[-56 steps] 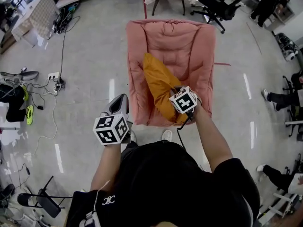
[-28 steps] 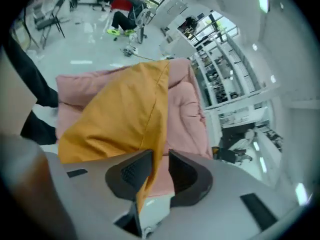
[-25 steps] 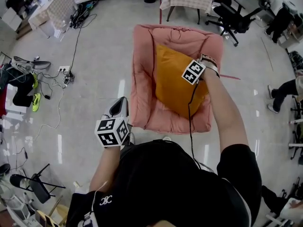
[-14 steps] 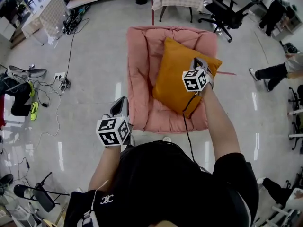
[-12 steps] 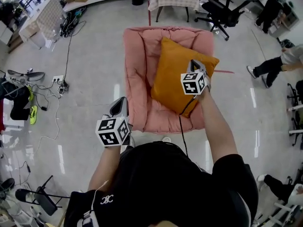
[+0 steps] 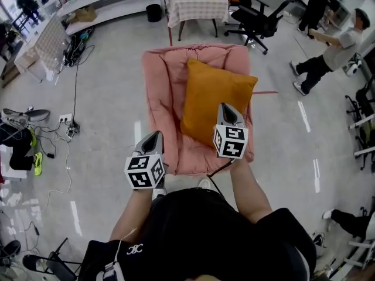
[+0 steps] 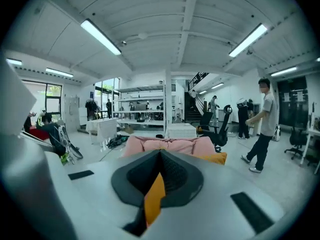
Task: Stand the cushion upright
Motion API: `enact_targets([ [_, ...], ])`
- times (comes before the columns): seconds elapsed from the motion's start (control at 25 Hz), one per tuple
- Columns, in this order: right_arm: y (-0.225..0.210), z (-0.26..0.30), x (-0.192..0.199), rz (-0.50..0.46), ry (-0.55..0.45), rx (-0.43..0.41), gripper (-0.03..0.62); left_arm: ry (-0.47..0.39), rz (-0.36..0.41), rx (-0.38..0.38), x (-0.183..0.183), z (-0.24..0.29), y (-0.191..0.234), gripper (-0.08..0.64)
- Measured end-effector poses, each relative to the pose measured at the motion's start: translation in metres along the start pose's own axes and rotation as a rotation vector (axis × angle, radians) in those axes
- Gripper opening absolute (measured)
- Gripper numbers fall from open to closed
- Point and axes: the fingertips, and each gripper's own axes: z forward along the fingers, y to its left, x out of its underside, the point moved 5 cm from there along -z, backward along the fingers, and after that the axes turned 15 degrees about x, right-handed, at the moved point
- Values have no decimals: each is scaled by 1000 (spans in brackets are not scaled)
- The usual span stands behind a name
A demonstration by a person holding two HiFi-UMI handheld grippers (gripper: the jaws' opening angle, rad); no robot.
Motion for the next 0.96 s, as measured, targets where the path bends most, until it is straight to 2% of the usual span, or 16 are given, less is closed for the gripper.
enact_targets([
  [0.36,46,-43,5,-50,-34,-80,-3,-20,23,59,-7,-3,-5,-2],
  [0.56,57,-55,11,-136,-44,-80,-3,-9,34,82,-4,-4,-11,-2],
  [0.96,70,-61,10,-136,-22,-104,-3,-19,16,80,-7,-13,-2,-2],
])
